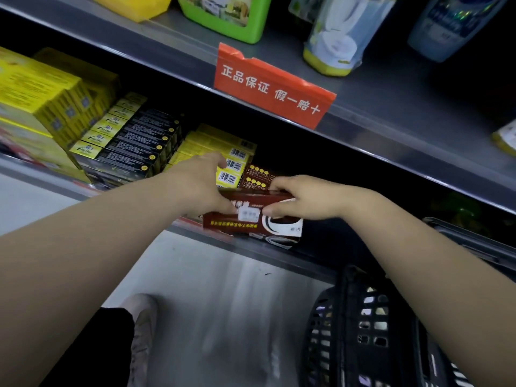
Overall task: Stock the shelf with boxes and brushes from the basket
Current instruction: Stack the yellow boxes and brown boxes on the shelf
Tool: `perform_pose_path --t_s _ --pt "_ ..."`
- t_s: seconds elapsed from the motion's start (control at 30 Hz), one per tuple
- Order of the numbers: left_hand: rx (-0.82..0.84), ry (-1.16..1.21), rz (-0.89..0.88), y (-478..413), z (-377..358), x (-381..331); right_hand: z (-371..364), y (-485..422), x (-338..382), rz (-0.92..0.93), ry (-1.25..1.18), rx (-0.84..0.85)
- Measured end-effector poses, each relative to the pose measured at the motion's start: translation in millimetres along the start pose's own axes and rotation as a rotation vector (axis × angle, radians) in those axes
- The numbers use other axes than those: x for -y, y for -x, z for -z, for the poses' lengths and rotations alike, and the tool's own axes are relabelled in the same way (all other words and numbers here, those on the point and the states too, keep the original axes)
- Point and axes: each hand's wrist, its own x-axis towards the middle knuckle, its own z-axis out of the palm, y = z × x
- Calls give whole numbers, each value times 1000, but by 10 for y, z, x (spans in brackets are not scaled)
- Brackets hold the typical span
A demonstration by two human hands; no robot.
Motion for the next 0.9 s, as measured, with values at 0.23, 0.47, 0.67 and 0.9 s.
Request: perform_pose_path --t_s 0.23,0.47,0.67,0.9 --pt "-6 38 -50 -44 -11 51 140 -222 -417 -274 -128 -317" --pt "9 14 -85 -141 -90 44 28 -785 -790 -413 -39 -365" --pt "31 -11 -91 -192 -116 50 -259 -1043 -937 -389 -90 -271" --pt "59 -46 -98 -198 -175 -18 -338 -1069 -1078 -452 -84 -167"
